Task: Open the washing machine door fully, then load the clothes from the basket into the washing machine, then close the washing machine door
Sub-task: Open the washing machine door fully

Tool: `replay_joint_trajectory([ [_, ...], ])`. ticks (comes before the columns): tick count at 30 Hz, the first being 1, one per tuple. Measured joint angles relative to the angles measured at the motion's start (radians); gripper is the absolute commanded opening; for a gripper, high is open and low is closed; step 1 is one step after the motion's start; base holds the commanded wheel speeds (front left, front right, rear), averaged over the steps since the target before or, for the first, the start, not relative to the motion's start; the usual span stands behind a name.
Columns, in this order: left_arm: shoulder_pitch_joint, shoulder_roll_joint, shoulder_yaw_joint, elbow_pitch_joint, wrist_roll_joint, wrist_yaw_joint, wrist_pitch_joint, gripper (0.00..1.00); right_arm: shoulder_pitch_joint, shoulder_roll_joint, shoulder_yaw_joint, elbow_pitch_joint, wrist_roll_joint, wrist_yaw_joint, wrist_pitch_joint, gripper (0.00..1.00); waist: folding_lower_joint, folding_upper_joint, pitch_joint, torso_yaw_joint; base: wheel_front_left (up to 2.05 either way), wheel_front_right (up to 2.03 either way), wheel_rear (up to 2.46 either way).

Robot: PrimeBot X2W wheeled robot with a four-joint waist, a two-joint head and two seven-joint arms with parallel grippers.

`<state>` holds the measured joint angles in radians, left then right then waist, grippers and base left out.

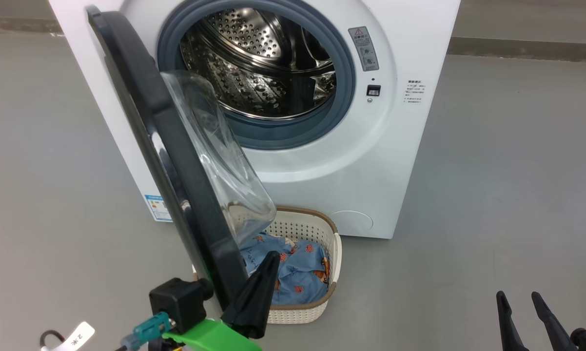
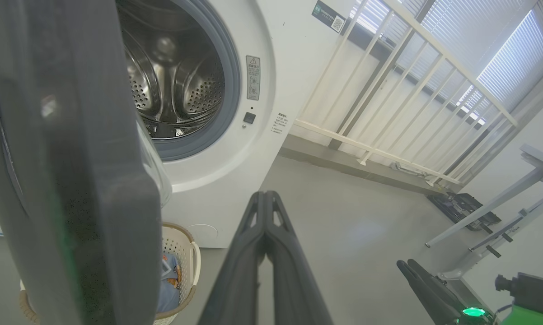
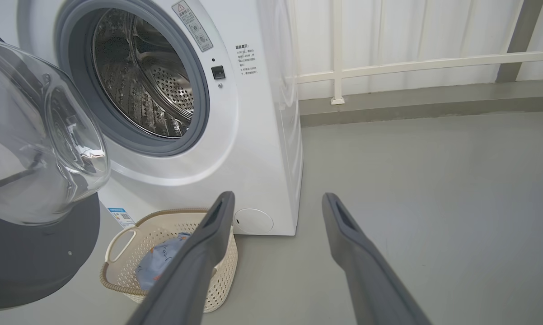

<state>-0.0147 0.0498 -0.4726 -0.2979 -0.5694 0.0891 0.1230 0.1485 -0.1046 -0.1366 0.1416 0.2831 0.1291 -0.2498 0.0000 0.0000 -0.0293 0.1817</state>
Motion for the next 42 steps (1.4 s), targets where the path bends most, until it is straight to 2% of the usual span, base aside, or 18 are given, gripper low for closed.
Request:
replay_joint_trajectory([
  [4, 0.000, 0.000, 0.007, 0.029, 0.002, 0.025, -0.009, 0.00, 0.000, 0.000, 0.001, 0.000, 0.000, 0.000, 0.000, 1.00, 0.0000, 0.0000, 0.001, 0.003, 0.00, 0.00, 0.00],
  [21, -0.001, 0.005, 0.021, 0.105, 0.066, 0.083, -0.045, 0.00, 0.000, 0.002, 0.001, 0.000, 0.000, 0.000, 0.000, 1.00, 0.0000, 0.0000, 0.012, 0.014, 0.00, 0.00, 0.00],
  [42, -0.008, 0.004, 0.017, 0.150, 0.109, 0.114, -0.070, 0.00, 0.000, 0.002, 0.002, 0.000, 0.000, 0.000, 0.000, 1.00, 0.0000, 0.0000, 0.029, 0.042, 0.00, 0.00, 0.00],
])
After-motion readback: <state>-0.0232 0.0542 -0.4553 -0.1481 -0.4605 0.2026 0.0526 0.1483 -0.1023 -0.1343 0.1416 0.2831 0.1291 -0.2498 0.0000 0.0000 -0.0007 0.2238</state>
